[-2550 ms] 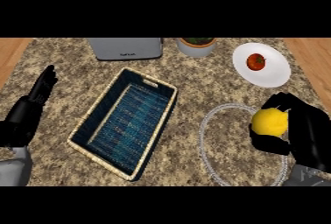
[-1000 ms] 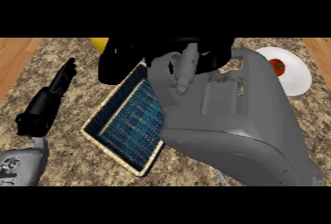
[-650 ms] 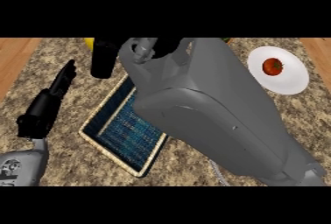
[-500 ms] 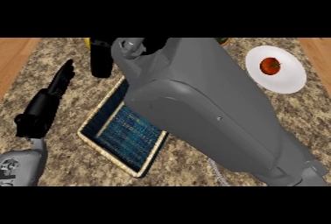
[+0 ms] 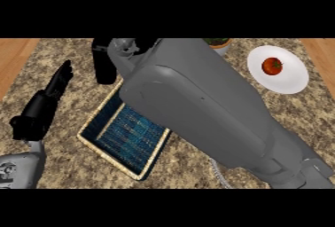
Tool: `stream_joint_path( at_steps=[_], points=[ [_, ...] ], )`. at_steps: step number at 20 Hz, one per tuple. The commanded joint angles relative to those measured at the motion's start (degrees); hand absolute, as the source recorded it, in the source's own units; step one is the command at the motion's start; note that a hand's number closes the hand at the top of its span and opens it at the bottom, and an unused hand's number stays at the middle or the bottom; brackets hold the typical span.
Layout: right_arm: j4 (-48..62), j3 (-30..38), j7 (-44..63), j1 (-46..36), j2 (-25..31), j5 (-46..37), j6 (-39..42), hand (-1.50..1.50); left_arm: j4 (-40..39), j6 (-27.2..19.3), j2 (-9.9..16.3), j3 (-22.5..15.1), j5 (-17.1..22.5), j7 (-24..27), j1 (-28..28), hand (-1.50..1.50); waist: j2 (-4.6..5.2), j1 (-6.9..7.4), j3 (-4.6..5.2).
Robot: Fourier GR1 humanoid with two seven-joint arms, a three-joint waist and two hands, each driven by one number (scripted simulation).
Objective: Pick the lemon from the placemat and place it in the basket
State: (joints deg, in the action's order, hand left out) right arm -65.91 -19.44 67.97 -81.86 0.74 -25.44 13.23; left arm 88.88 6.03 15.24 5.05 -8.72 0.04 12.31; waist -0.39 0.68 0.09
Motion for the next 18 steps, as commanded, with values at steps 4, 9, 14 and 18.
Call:
stream_joint_path(
  at_steps=[4, 9, 14, 18],
  points=[
    [0.79, 0.48, 8.38, -0.79, -0.7, 3.18, -4.62, -1.5, -0.43, 1.0, 1.1, 1.08, 0.35, 0.22, 0.37, 0.0, 0.23, -0.16, -0.05],
    [-2.92, 5.35, 7.96, -2.36, -0.71, -1.24, -16.72, -1.5, 1.07, 0.0, -0.2, 0.36, -0.04, -0.77, -0.6, 0.0, -0.23, -0.62, -0.12],
    [-5.15, 11.13, 6.72, -0.86, 1.75, -10.07, -25.52, -1.5, 0.14, 0.88, 1.14, 2.31, 1.28, -0.5, -0.54, 0.0, -0.35, -1.97, -0.14],
    [-9.25, 14.61, 7.17, 4.55, 3.48, -16.0, -29.07, -1.5, 0.08, -0.87, -0.14, 2.01, 0.18, 0.68, -2.06, 0.0, -0.49, -2.87, -0.17]
  ],
)
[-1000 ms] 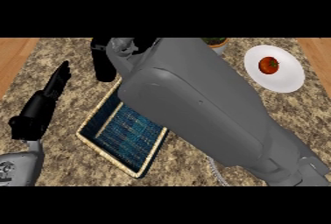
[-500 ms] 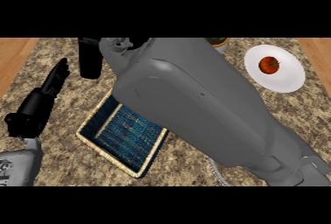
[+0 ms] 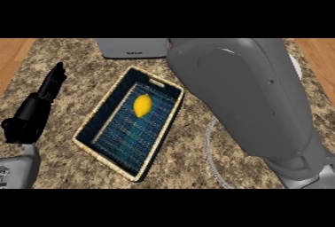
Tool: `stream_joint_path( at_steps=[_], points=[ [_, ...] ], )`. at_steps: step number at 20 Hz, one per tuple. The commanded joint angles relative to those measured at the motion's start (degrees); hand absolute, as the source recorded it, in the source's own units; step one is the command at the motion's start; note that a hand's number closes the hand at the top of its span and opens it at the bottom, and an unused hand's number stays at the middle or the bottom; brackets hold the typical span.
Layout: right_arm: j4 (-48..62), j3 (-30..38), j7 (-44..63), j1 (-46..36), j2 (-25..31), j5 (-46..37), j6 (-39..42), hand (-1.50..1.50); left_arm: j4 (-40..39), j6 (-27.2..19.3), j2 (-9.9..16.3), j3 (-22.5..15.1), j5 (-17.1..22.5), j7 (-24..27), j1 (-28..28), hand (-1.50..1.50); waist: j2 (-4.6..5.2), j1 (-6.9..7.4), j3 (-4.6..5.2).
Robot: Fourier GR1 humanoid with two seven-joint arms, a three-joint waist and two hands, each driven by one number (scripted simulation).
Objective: Pick the lemon from the placemat and place it in the basket
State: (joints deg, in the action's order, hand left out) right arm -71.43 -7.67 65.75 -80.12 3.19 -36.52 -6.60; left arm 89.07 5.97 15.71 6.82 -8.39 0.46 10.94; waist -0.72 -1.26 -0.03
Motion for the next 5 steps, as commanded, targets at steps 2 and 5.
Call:
stream_joint_path(
  at_steps=[2, 5],
  points=[
    [-6.28, 5.7, 8.4, 5.34, 3.42, -6.82, -9.32, -1.5, 1.14, -0.77, 0.16, 0.45, -0.33, -1.51, 0.52, 0.0, -0.17, -1.08, -0.11],
    [-14.4, 8.4, 8.52, 11.21, 4.92, -8.25, -7.82, -1.5, 0.03, 0.63, 1.08, 2.09, 1.19, 0.92, -2.34, 0.0, -0.34, -1.46, -0.09]
  ],
)
